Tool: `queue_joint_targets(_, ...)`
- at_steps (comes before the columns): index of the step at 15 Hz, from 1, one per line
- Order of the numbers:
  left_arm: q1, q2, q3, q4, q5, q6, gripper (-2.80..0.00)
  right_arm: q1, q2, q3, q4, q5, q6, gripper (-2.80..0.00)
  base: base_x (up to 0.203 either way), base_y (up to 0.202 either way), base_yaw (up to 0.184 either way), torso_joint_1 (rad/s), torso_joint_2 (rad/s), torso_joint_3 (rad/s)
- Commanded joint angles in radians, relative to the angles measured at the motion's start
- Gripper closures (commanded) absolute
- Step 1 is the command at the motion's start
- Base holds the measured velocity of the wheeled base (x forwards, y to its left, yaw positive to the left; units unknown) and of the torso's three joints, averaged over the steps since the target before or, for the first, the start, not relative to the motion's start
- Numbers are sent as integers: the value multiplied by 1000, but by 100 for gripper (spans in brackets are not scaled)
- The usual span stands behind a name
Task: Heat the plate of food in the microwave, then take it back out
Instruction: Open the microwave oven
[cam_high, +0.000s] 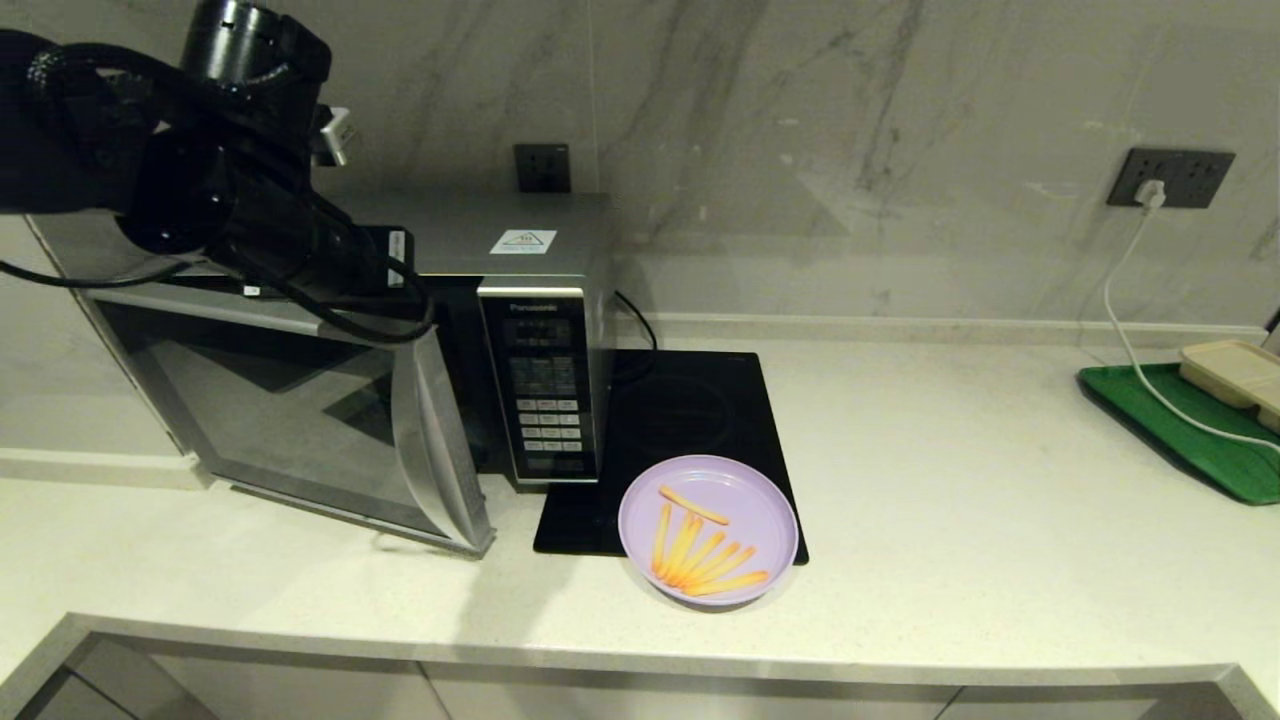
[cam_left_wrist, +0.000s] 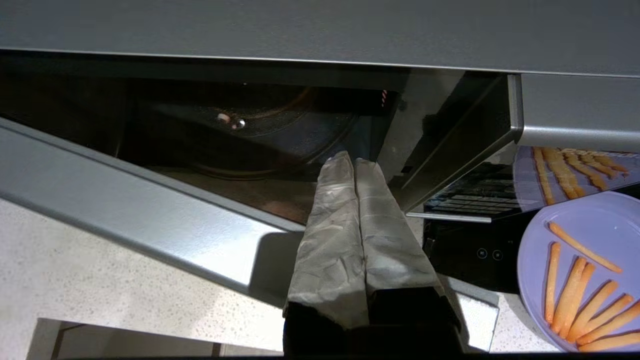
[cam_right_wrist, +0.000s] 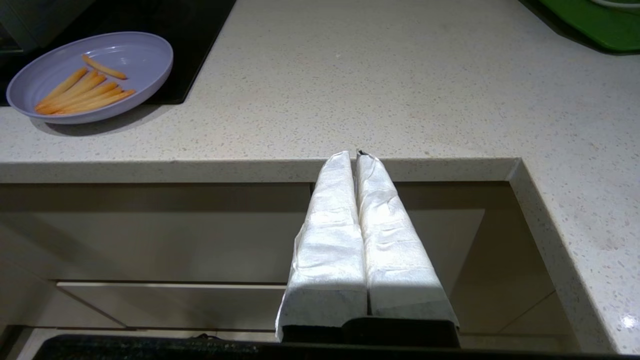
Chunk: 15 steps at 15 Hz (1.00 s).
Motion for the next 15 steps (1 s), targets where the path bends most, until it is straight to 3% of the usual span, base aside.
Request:
queue_joint_targets(1, -5, 14, 9, 3, 4, -3, 0, 1, 1, 0, 1, -1, 1, 0, 0, 0, 0, 0, 0, 0)
queue_joint_targets(4, -5, 13, 32, 33, 23, -13, 0, 1, 1, 0, 1, 1, 1, 0, 0, 0, 0, 0, 0, 0)
queue_joint_targets(7, -9, 5, -1, 195, 164, -28, 0, 0, 1, 0, 1, -1, 1, 0, 0, 0, 0, 0, 0, 0)
queue_joint_targets(9, -7, -35, -18, 306, 232, -82, 0, 1, 1, 0, 1, 0, 1, 0, 0, 0, 0, 0, 0, 0)
queue_joint_targets(12, 33, -138, -14, 414, 245, -125, 0, 1, 1, 0, 1, 1, 1, 0, 0, 0, 0, 0, 0, 0)
queue_joint_targets(15, 32, -167, 2, 431, 245, -136, 0, 1, 1, 0, 1, 1, 1, 0, 0, 0, 0, 0, 0, 0)
